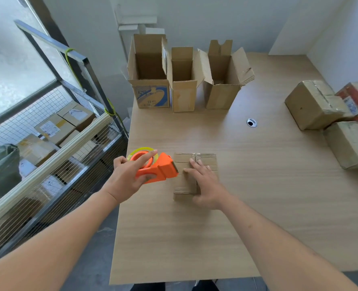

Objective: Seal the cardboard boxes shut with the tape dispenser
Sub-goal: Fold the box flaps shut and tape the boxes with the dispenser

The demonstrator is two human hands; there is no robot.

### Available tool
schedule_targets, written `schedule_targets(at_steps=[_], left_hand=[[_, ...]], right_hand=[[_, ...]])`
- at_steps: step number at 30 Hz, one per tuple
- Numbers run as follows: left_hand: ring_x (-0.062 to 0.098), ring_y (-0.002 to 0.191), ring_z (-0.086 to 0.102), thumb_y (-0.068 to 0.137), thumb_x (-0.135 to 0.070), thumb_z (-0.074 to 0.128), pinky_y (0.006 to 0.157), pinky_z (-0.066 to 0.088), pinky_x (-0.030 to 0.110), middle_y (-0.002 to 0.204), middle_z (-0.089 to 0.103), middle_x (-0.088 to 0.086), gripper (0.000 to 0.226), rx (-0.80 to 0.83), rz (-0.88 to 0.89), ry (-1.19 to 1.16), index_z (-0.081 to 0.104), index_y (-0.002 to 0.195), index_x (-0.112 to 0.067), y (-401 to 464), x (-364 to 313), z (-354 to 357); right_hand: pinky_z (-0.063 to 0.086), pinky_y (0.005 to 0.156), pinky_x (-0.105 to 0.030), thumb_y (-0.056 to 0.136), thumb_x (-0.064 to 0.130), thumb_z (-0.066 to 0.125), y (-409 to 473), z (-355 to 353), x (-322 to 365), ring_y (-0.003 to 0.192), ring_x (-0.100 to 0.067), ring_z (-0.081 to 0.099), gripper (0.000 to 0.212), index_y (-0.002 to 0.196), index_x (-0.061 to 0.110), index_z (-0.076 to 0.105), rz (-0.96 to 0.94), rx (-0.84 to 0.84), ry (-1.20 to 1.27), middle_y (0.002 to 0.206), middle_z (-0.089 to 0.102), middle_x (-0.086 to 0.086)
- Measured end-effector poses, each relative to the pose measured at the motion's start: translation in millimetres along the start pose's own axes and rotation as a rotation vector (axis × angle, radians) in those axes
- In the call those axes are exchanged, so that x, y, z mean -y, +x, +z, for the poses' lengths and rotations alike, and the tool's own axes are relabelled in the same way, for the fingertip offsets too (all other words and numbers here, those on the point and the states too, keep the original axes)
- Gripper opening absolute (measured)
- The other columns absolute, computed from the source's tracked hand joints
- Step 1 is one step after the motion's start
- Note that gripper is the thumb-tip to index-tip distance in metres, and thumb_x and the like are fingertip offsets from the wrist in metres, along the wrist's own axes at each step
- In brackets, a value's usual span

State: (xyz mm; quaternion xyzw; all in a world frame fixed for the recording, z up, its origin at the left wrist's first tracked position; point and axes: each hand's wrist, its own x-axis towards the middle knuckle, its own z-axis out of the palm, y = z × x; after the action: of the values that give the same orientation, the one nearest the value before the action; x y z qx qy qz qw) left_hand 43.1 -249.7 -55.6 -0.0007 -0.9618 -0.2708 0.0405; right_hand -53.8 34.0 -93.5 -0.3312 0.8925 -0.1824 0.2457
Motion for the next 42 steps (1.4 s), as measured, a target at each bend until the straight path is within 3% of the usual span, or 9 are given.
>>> schedule_targets(at_steps=[2,4,7,15,19,25,31,37,42], left_hand=[[-0.002,0.095,0.044,0.095,-0.047,0.057,0.104,0.024,0.04,0.107,0.065,-0.014,0.064,0.004,0.023,-0.028,0.027,0.152,-0.05,-2,-6,3],[-0.004,0.097,0.047,0.097,-0.033,0.065,0.109,0.025,0.041,0.107,0.061,-0.018,0.068,0.006,0.066,-0.042,0.029,0.152,-0.05,-3,-12,6],[0.005,0.101,0.052,0.098,-0.027,0.058,0.109,0.03,0.043,0.108,0.061,-0.02,0.066,0.024,0.16,-0.02,0.031,0.155,-0.045,-3,-22,9],[0.02,0.086,0.055,0.101,-0.038,0.044,0.099,0.041,0.05,0.096,0.057,-0.017,0.057,0.025,0.315,0.047,0.03,0.156,-0.044,-2,-59,4],[0.021,0.088,0.058,0.101,-0.038,0.045,0.101,0.041,0.052,0.101,0.062,-0.014,0.057,0.041,0.315,0.055,0.031,0.156,-0.041,-2,-72,-1],[0.019,0.094,0.059,0.099,-0.033,0.052,0.105,0.039,0.052,0.103,0.064,-0.012,0.061,0.051,0.295,0.061,0.032,0.156,-0.041,-6,-84,-5],[0.019,0.109,0.061,0.098,-0.025,0.061,0.108,0.037,0.047,0.118,0.067,-0.009,0.066,0.071,0.297,-0.017,0.032,0.155,-0.045,-13,-97,-8],[0.016,0.114,0.057,0.098,-0.029,0.053,0.112,0.032,0.041,0.125,0.065,-0.007,0.066,0.148,0.266,-0.03,0.026,0.153,-0.054,-23,-104,-13],[0.011,0.113,0.052,0.1,-0.027,0.056,0.11,0.033,0.035,0.13,0.056,-0.019,0.071,0.207,0.249,-0.036,0.02,0.15,-0.063,-33,-103,-11]], right_hand=[[0.001,0.127,-0.032,0.081,0.017,0.064,-10,-8,5,0.154,-0.007,0.003,0.077,0.153,0.025,0.039,0.048,-0.02,0.312,0.166,0.017,0.011],[0.024,0.122,-0.027,0.088,0.005,0.053,-13,-19,13,0.147,-0.007,0.033,0.06,0.143,0.027,0.051,0.136,-0.13,0.712,0.156,0.043,0.006],[0.045,0.11,-0.028,0.096,-0.003,0.048,-14,-31,19,0.123,-0.007,0.06,0.047,0.13,0.026,0.061,0.138,-0.293,0.913,0.132,0.065,0.001],[0.058,0.094,-0.041,0.101,0.014,0.063,-28,-58,31,0.108,-0.015,0.067,0.03,0.127,0.028,0.067,0.062,-0.225,0.973,0.127,0.067,0.007],[0.063,0.084,-0.04,0.095,0.013,0.072,-35,-65,36,0.097,-0.028,0.073,0.023,0.117,0.016,0.074,0.041,-0.315,1.012,0.108,0.074,-0.008],[0.064,0.071,-0.041,0.101,0.004,0.056,-43,-70,36,0.085,-0.032,0.073,0.032,0.123,0.024,0.069,0.014,-0.402,0.933,0.099,0.068,-0.019],[0.062,0.069,-0.04,0.096,-0.003,0.048,-53,-70,37,0.071,-0.026,0.069,0.026,0.091,0.006,0.072,0.102,-0.405,0.994,0.082,0.069,-0.018],[0.06,0.068,-0.037,0.098,0.013,0.063,-64,-68,31,0.072,-0.025,0.07,0.016,0.101,0.0,0.071,0.146,-0.236,1.202,0.081,0.068,-0.015],[0.063,0.07,-0.039,0.087,0.004,0.079,-68,-53,24,0.073,-0.026,0.074,0.028,0.112,0.013,0.071,0.137,-0.275,1.075,0.079,0.074,-0.014]])
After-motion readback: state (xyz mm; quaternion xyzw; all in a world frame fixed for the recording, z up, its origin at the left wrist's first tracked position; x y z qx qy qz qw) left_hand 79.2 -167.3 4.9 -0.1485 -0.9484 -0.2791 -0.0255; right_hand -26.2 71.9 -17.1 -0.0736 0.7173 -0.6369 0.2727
